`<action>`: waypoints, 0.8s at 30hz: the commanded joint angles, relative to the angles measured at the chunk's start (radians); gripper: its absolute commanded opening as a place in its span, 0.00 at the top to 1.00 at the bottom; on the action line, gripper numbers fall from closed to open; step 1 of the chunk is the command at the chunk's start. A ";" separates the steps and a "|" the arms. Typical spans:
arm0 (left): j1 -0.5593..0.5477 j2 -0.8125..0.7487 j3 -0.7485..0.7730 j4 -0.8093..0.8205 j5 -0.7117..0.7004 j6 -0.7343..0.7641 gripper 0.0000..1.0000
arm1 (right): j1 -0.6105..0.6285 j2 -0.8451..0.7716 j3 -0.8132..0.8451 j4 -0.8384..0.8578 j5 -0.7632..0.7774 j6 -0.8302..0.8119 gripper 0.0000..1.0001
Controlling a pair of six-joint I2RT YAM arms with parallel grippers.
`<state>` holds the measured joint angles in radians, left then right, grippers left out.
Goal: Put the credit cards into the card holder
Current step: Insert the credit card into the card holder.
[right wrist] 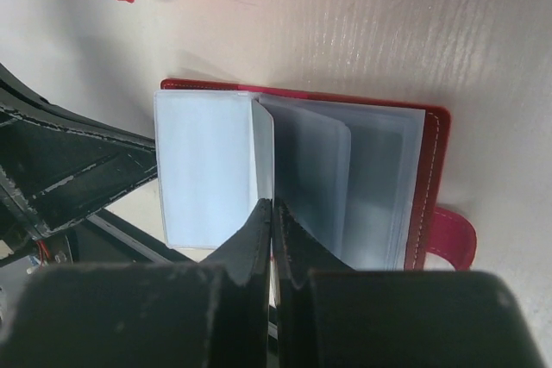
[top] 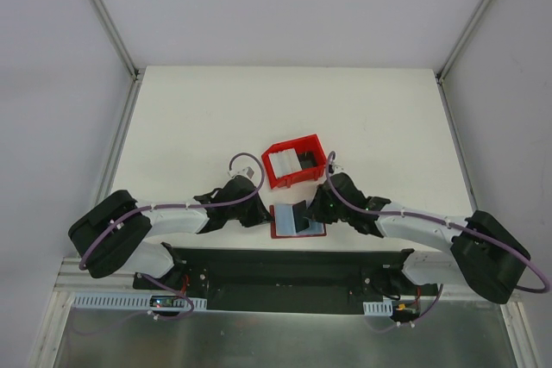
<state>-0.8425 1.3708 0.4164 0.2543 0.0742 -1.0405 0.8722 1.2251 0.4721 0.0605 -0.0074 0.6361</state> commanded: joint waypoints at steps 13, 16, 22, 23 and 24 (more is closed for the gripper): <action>0.008 0.044 -0.011 -0.130 -0.027 0.042 1.00 | -0.006 0.060 -0.085 0.098 -0.060 0.045 1.00; 0.006 0.039 -0.014 -0.130 -0.030 0.042 1.00 | -0.012 0.033 -0.104 0.084 -0.045 0.056 1.00; 0.008 0.034 -0.018 -0.133 -0.033 0.037 1.00 | -0.022 0.030 -0.069 -0.010 -0.013 0.040 1.00; 0.006 0.034 -0.016 -0.132 -0.033 0.037 1.00 | -0.022 0.030 -0.060 -0.033 0.001 0.031 1.00; 0.006 0.033 -0.016 -0.132 -0.033 0.039 1.00 | -0.021 0.024 -0.056 -0.051 0.001 0.024 1.00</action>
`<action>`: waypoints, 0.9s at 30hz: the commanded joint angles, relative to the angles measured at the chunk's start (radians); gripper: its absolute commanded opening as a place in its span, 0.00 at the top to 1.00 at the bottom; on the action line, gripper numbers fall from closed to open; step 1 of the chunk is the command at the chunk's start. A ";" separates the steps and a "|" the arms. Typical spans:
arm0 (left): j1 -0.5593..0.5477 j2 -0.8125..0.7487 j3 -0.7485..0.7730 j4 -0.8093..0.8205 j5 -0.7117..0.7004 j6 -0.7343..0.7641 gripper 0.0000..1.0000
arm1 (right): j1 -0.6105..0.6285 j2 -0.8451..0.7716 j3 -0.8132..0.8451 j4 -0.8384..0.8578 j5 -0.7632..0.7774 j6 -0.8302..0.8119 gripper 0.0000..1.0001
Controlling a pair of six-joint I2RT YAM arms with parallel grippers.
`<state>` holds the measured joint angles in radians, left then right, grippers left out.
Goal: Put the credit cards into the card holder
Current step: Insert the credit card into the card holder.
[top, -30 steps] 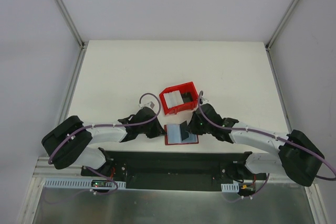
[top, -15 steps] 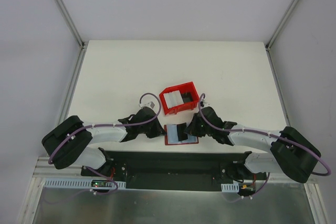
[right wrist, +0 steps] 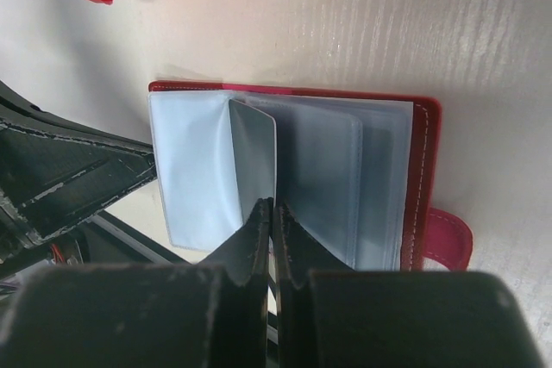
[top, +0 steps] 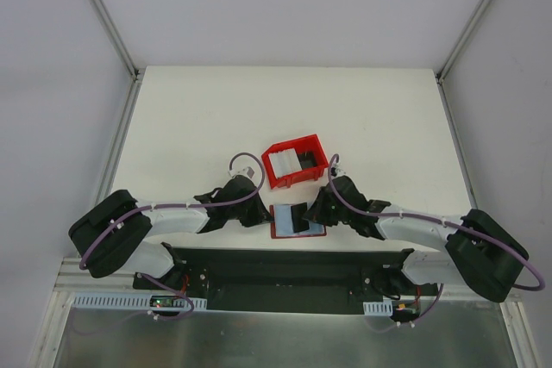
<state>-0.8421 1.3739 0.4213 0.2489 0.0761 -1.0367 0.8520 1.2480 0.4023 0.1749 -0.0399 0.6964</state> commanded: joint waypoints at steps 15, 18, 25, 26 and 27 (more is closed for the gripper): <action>0.006 0.044 -0.012 -0.129 -0.027 0.041 1.00 | -0.021 0.062 0.049 -0.183 -0.063 -0.064 1.00; 0.006 0.039 -0.015 -0.128 -0.032 0.040 1.00 | -0.021 0.085 0.055 -0.180 -0.089 -0.055 1.00; 0.006 0.039 -0.015 -0.128 -0.033 0.038 1.00 | -0.022 0.108 0.044 -0.106 -0.117 -0.017 1.00; 0.008 0.040 -0.016 -0.128 -0.032 0.038 1.00 | -0.021 0.116 0.044 -0.103 -0.123 -0.014 1.00; 0.006 0.042 -0.015 -0.129 -0.032 0.040 1.00 | -0.021 0.116 0.043 -0.101 -0.121 -0.008 1.00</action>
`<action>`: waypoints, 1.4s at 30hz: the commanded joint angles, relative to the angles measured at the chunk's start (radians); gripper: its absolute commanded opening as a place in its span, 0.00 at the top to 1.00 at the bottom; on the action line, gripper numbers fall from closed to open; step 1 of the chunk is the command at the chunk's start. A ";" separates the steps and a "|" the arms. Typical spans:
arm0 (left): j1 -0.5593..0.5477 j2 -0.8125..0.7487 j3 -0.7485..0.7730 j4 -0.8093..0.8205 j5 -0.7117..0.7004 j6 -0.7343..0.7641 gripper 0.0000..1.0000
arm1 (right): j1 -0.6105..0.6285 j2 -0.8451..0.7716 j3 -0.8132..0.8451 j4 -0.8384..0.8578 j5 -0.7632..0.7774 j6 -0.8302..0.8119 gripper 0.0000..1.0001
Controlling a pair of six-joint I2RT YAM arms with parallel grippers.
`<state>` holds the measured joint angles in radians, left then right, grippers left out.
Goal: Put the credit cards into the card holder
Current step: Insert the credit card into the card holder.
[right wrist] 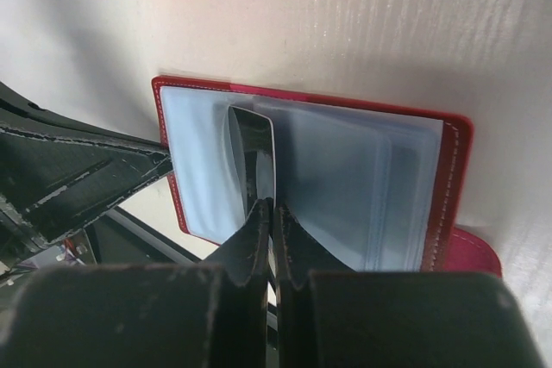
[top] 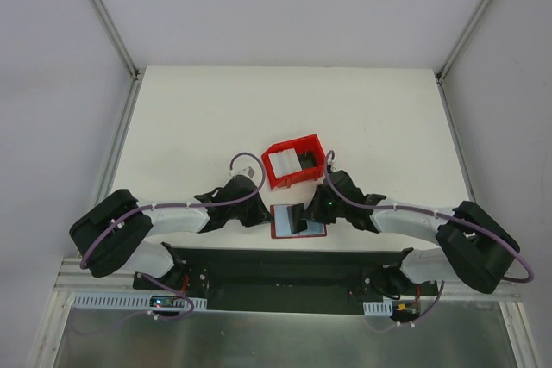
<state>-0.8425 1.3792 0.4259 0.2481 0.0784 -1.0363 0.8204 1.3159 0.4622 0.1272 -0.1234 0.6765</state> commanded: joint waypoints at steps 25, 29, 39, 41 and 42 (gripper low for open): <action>0.008 0.041 -0.013 -0.128 -0.026 0.042 1.00 | 0.068 -0.044 0.065 -0.189 0.137 -0.055 0.63; 0.010 0.041 -0.012 -0.128 -0.026 0.044 1.00 | 0.077 0.014 0.084 -0.146 0.071 -0.055 0.65; 0.010 0.043 -0.012 -0.127 -0.023 0.045 1.00 | 0.117 0.132 0.162 -0.052 -0.005 -0.061 0.71; 0.008 0.040 -0.013 -0.127 -0.026 0.044 1.00 | 0.118 0.134 0.174 -0.054 -0.004 -0.071 0.71; 0.006 0.038 -0.018 -0.128 -0.028 0.042 1.00 | 0.118 0.134 0.179 -0.054 -0.007 -0.074 0.71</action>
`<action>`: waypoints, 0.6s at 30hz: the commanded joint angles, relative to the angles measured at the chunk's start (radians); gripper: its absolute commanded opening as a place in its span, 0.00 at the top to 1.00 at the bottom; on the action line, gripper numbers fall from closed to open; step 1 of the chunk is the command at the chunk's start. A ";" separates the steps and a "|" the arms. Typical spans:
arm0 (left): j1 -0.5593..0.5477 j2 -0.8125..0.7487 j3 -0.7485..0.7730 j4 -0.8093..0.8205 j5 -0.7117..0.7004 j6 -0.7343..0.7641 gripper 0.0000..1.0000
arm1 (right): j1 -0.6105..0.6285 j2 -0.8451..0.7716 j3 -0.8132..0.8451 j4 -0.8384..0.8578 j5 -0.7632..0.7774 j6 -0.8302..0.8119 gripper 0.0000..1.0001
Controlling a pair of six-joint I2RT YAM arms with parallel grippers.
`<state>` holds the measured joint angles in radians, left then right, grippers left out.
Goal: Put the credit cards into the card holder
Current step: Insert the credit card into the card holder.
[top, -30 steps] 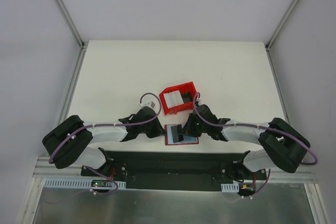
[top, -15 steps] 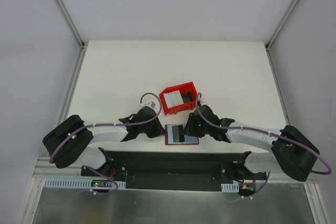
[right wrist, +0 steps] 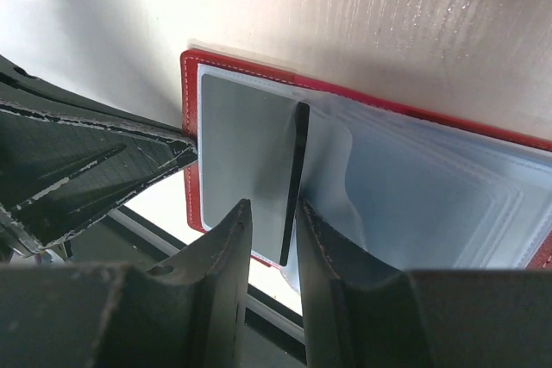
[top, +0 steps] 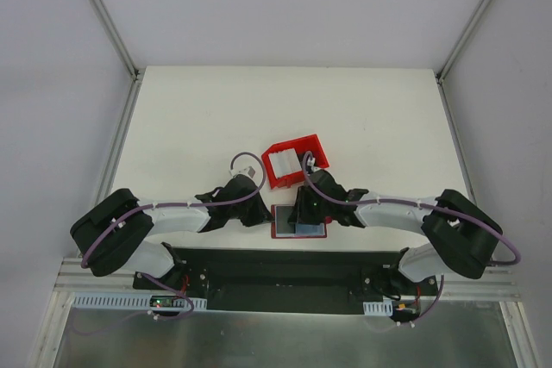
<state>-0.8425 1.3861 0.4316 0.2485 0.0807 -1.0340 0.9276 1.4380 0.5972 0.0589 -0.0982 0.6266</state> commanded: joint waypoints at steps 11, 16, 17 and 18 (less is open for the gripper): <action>0.008 0.022 -0.031 -0.127 -0.035 0.037 1.00 | -0.001 -0.094 0.081 -0.244 0.184 -0.100 0.67; 0.008 0.021 -0.033 -0.129 -0.036 0.037 1.00 | -0.030 -0.110 0.044 -0.318 0.210 -0.103 0.67; 0.010 0.021 -0.033 -0.129 -0.038 0.035 1.00 | -0.038 -0.105 0.039 -0.324 0.207 -0.100 0.67; 0.010 0.021 -0.033 -0.129 -0.036 0.034 1.00 | -0.039 -0.105 0.035 -0.333 0.209 -0.100 0.67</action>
<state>-0.8425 1.3857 0.4316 0.2489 0.0803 -1.0340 0.9066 1.3529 0.6453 -0.1726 0.0639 0.5438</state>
